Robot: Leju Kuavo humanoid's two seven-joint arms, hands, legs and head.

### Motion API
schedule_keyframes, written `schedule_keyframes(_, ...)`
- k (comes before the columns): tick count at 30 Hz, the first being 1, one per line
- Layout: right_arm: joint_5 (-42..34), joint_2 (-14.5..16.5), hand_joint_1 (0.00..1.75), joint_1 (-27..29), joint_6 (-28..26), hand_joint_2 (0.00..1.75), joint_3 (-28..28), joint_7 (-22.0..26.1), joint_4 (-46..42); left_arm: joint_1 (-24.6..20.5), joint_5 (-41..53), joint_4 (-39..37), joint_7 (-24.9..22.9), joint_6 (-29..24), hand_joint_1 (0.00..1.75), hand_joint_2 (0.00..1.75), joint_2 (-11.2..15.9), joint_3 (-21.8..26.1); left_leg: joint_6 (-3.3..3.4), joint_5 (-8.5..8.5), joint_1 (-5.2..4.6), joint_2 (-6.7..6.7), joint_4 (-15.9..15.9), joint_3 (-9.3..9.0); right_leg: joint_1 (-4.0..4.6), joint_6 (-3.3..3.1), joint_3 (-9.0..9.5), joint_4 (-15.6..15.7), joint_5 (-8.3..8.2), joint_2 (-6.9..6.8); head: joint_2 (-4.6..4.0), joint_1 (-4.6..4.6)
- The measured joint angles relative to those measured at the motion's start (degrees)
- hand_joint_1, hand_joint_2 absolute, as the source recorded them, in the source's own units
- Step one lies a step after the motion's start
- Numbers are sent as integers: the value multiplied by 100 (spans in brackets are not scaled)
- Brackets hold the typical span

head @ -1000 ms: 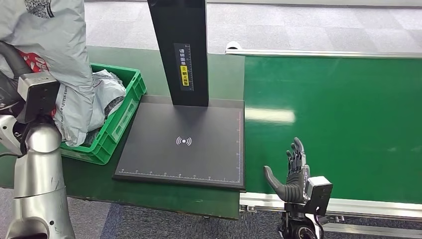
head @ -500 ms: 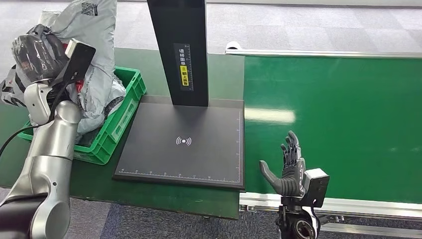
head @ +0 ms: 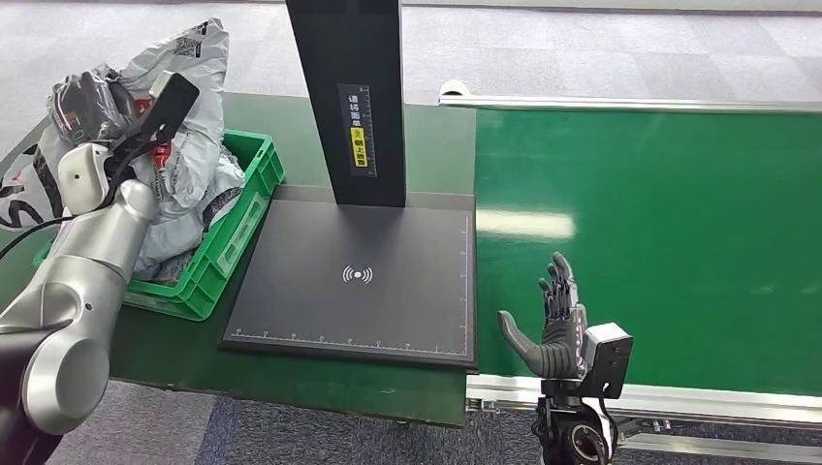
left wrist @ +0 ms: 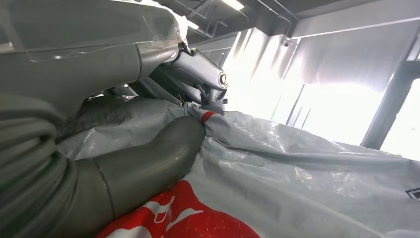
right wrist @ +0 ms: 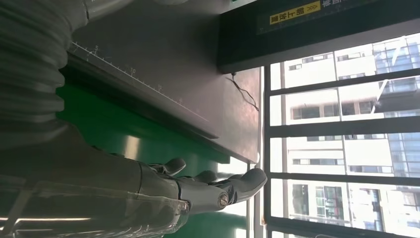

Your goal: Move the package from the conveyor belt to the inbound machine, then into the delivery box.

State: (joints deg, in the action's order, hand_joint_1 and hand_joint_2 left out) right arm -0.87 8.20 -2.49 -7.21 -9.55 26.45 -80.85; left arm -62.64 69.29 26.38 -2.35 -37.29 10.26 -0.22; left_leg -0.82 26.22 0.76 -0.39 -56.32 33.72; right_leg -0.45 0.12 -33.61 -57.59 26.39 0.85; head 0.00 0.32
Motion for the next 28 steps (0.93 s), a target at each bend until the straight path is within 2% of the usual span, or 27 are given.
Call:
schedule_keyframes(9, -8, -43, 0, 76, -20, 175, 1, -9, -1, -49, 375, -291, -245, 326, 175, 175, 201, -120, 0, 0, 0, -1, 0, 2, 0, 0, 0, 0, 0, 0, 0, 0)
schedule_keyframes(13, -7, -46, 0, 73, -13, 175, -5, -13, -2, -24, 497, -413, -470, 467, 1, 175, 271, -168, 0, 0, 0, -1, 0, 3, 0, 0, 0, 0, 0, 0, 0, 0)
schedule_keyframes(20, -16, -72, 0, 75, 2, 175, -4, -18, 2, 111, 56, -464, 23, 289, 0, 175, 333, -73, 0, 0, 0, -3, 0, 3, 0, 0, -1, 0, 0, -1, 0, 1)
schedule_keyframes(28, -24, -82, 0, 75, 4, 175, -7, -17, 9, 123, 60, -464, 97, 253, 0, 175, 333, -20, 0, 0, 0, -3, 0, 2, 0, 0, 0, 0, 0, -1, 0, 0)
